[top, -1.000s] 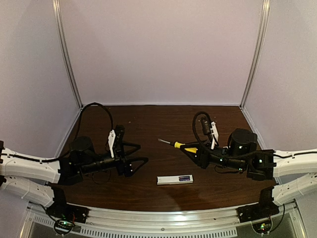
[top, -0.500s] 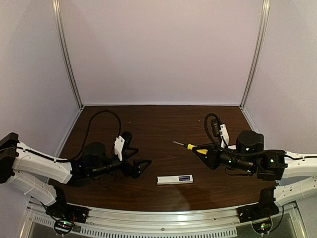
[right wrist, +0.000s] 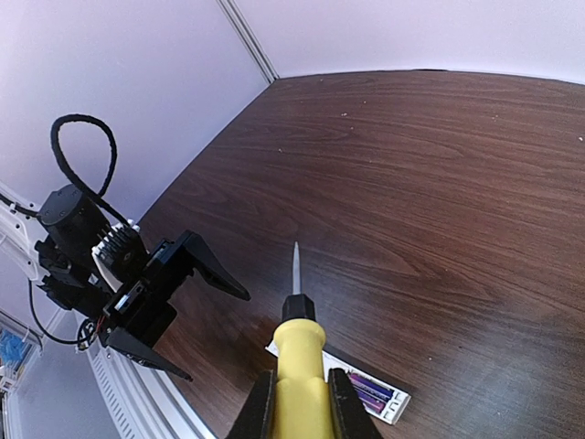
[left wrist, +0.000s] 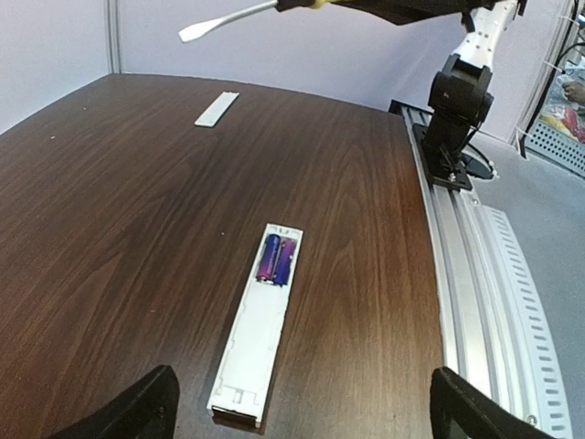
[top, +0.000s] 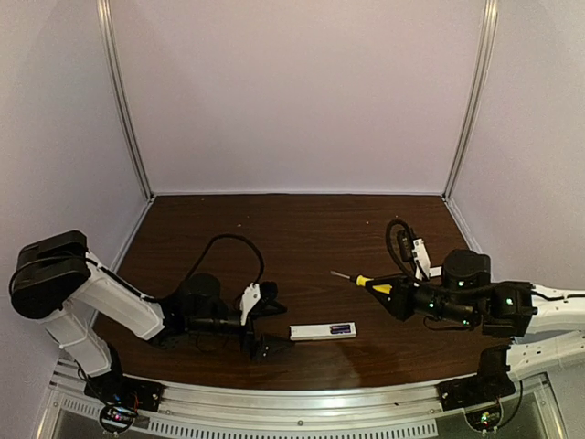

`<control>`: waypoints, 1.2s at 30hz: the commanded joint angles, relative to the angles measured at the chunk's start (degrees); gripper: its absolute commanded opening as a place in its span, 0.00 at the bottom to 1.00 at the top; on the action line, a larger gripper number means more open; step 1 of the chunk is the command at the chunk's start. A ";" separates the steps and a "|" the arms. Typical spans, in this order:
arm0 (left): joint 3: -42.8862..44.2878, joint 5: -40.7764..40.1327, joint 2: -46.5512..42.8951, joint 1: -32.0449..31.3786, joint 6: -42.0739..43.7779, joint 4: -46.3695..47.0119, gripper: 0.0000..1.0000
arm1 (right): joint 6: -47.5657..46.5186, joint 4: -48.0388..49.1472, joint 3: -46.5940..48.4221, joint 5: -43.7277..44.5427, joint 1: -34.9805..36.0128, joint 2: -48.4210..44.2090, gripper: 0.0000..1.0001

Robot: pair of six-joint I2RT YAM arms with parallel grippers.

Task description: Unload the batteries from the remote control

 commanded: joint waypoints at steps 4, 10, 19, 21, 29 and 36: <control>2.44 -0.87 4.91 0.33 9.69 1.16 0.97 | 0.75 0.55 -1.30 -0.41 -0.21 -0.21 0.00; 2.72 -2.42 9.45 0.45 13.96 5.04 0.97 | 0.47 3.34 -2.64 -2.05 -0.16 0.12 0.00; 7.40 1.59 12.73 1.12 19.19 -3.08 0.97 | 1.13 3.44 -3.38 -3.19 -0.07 0.15 0.00; 9.38 1.77 13.77 1.11 20.20 -6.39 0.96 | 1.32 5.22 -3.94 -3.65 -0.10 0.00 0.00; 13.98 4.01 16.63 2.96 20.42 -12.02 0.88 | 2.52 6.38 -5.59 -4.35 0.10 -1.45 0.01; 17.45 6.04 19.67 3.38 21.58 -15.02 0.83 | 3.27 7.12 -6.18 -4.72 0.44 -0.94 0.01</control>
